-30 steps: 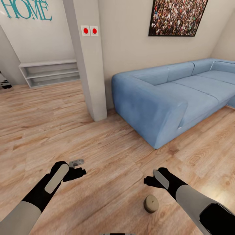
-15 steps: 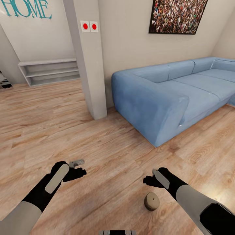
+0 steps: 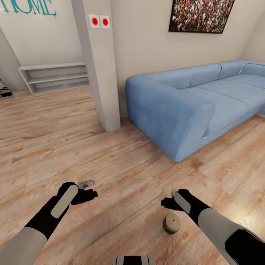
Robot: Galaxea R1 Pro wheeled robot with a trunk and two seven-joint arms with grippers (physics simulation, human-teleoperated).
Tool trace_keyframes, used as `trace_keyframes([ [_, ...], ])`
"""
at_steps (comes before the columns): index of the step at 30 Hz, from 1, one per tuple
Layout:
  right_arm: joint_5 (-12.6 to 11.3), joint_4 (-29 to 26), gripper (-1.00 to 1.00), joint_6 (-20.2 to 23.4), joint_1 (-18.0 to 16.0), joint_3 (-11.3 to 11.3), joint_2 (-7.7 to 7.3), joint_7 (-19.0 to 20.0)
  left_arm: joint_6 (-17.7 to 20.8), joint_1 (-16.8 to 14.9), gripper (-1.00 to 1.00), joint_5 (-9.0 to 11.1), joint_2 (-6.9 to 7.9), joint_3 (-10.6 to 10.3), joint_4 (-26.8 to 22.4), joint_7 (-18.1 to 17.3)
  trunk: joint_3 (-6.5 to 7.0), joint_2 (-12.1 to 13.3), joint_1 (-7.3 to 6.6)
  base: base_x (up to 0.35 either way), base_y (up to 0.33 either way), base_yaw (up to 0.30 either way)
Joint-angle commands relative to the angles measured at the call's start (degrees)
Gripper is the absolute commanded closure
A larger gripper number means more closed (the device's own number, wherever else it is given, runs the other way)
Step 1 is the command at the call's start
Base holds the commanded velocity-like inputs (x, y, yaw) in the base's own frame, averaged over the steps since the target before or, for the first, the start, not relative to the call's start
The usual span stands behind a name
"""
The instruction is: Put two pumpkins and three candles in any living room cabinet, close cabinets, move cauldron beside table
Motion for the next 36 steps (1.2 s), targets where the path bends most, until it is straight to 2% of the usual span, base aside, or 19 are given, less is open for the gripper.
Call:
trace_keyframes([
  [1, -0.61, -0.16, -1.0, 0.11, -0.03, 0.4, -0.09, -0.49, -0.02, -0.04, -1.0, 0.61, 0.06, -0.17, -0.07, 0.6, -0.28, -0.04, 0.01, 0.0, 0.0, 0.0],
  [8, -0.6, -0.15, -1.0, 0.0, -0.03, 0.38, -0.07, -0.48, 0.1, -0.04, -1.0, 1.32, 0.3, -0.09, -0.41, 0.28, -1.83, -0.13, 0.19, 0.0, 0.0, 0.0],
  [11, -0.6, -0.15, -1.0, -0.01, -0.03, 0.38, -0.06, -0.48, 0.91, -0.04, -1.0, 4.83, 0.94, -0.03, -0.74, -2.12, -2.49, -0.17, 0.27, 0.0, 0.0, 0.0],
  [13, -0.6, -0.15, -1.0, -0.01, -0.03, 0.38, -0.09, -0.44, 2.98, -0.04, -1.0, 8.31, 2.7, -0.01, -0.88, -5.41, -2.94, -0.2, 0.32, 0.0, 0.0, 0.0],
  [14, -0.6, -0.15, -1.0, -0.01, -0.03, 0.38, -0.13, -0.43, 4.03, -0.04, -1.0, 10.17, 3.91, 0.03, -0.95, -7.77, -3.16, -0.21, 0.35, 0.0, 0.0, 0.0],
  [15, -0.6, -0.15, -1.0, -0.01, -0.03, 0.38, -0.15, -0.44, 4.43, -0.04, -1.0, 11.1, 4.56, 0.04, -0.99, -9.15, -3.38, -0.23, 0.37, 0.0, 0.0, 0.0],
  [19, -0.6, -0.15, -1.0, -0.04, -0.03, 0.38, -0.16, -0.42, 5.84, -0.04, -1.0, 17.8, 10.57, -0.12, -0.91, -23.71, -4.26, -0.28, 0.48, 0.0, 0.0, 0.0],
  [20, -0.6, -0.15, -1.0, -0.05, -0.03, 0.38, -0.16, -0.43, 5.9, -0.04, -1.0, 18.42, 11.43, -0.18, -0.88, -26.17, -4.49, -0.29, 0.5, 0.0, 0.0, 0.0],
  [21, -0.6, -0.15, -1.0, -0.05, -0.03, 0.38, -0.19, -0.43, 6.01, -0.03, -1.0, 19.63, 13.55, -0.32, -0.79, -32.54, -4.71, -0.31, 0.53, 0.0, 0.0, 0.0],
  [24, -0.6, -0.15, -1.0, -0.2, -0.03, 0.38, -0.21, -0.43, 6.14, -0.07, -1.0, 20.55, 16.63, -0.42, -0.58, -43.9, -5.37, -0.35, 0.6, 0.0, 0.0, 0.0],
  [31, -0.6, -0.15, -1.0, -0.27, -0.03, 0.38, -0.23, -0.49, 6.22, -0.05, -1.0, 20.61, 18.68, -0.79, -0.79, -60.0, -6.92, -0.44, 0.78, 0.0, 0.0, 0.0],
  [36, -0.6, -0.15, -1.0, -0.3, -0.03, 0.38, -0.26, -0.49, 6.22, 0.03, -1.0, 20.45, 19.27, -0.98, -0.96, -64.77, -7.59, -0.48, 0.86, 0.0, 0.0, 0.0],
])
